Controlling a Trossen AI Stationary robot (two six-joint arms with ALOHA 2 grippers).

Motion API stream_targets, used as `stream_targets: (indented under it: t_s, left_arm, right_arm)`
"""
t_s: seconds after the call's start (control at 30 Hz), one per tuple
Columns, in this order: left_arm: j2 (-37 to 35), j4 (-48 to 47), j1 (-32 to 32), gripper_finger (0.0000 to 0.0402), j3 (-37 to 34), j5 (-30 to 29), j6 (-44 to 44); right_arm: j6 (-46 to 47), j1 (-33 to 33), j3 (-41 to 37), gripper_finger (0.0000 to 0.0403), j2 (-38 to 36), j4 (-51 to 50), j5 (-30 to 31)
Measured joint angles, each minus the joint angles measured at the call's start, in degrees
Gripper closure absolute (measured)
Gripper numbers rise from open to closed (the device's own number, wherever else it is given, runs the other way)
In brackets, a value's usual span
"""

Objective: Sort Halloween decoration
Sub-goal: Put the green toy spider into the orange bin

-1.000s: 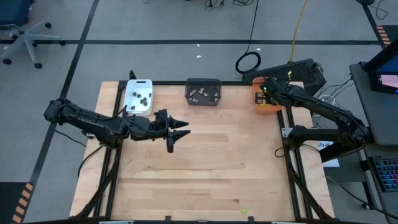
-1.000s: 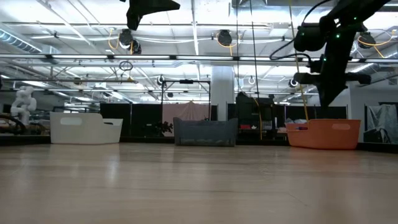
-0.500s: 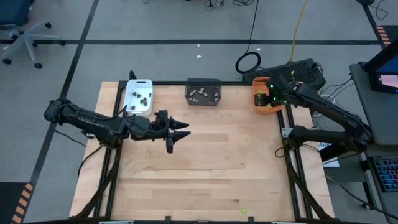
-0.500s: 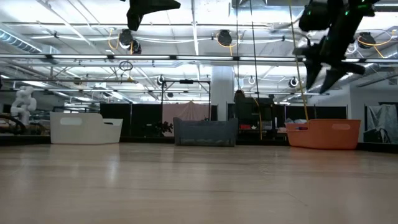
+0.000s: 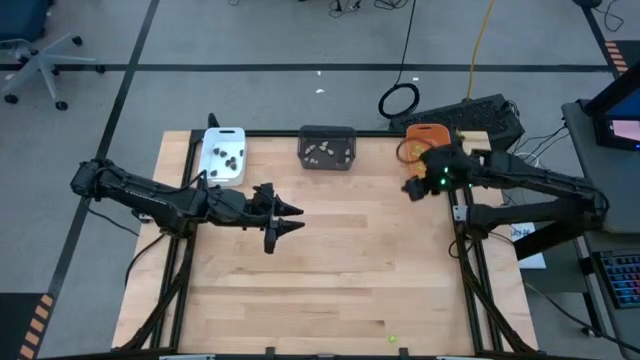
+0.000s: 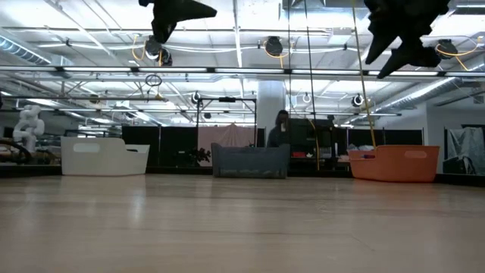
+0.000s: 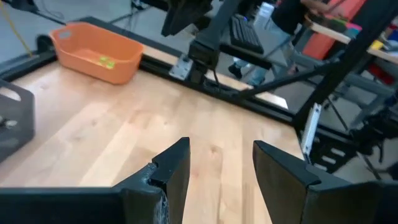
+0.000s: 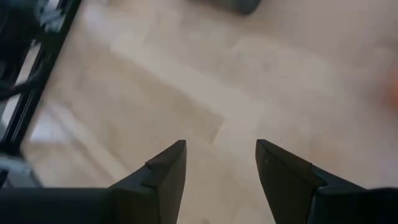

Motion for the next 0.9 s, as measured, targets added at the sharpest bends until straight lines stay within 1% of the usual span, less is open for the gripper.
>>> stream_targets:
  t_s: [0.23,0.4,0.53,0.73,0.9]
  left_arm:
    - [0.0,-0.7,0.0,0.0229,0.0,5.8,0.0]
    - [0.0,-2.3,0.0,0.0229,0.0,11.1,3.4]
    - [0.0,-4.1,0.0,0.0229,0.0,14.3,6.1]
    - [0.0,-5.0,-0.5,0.0229,0.0,18.7,4.6]
    - [0.0,-5.2,-0.7,0.0229,0.0,19.2,1.5]
  right_arm:
    - [8.7,14.0,0.0,0.0224,2.7,1.7,0.0]
    - [14.3,23.6,0.0,0.0225,5.6,10.9,0.7]
    - [16.4,31.0,0.0,0.0225,9.8,16.3,3.1]
    - [17.7,39.7,0.0,0.0225,17.5,20.1,3.1]
    - [13.2,44.3,0.0,0.0225,22.5,20.3,3.7]
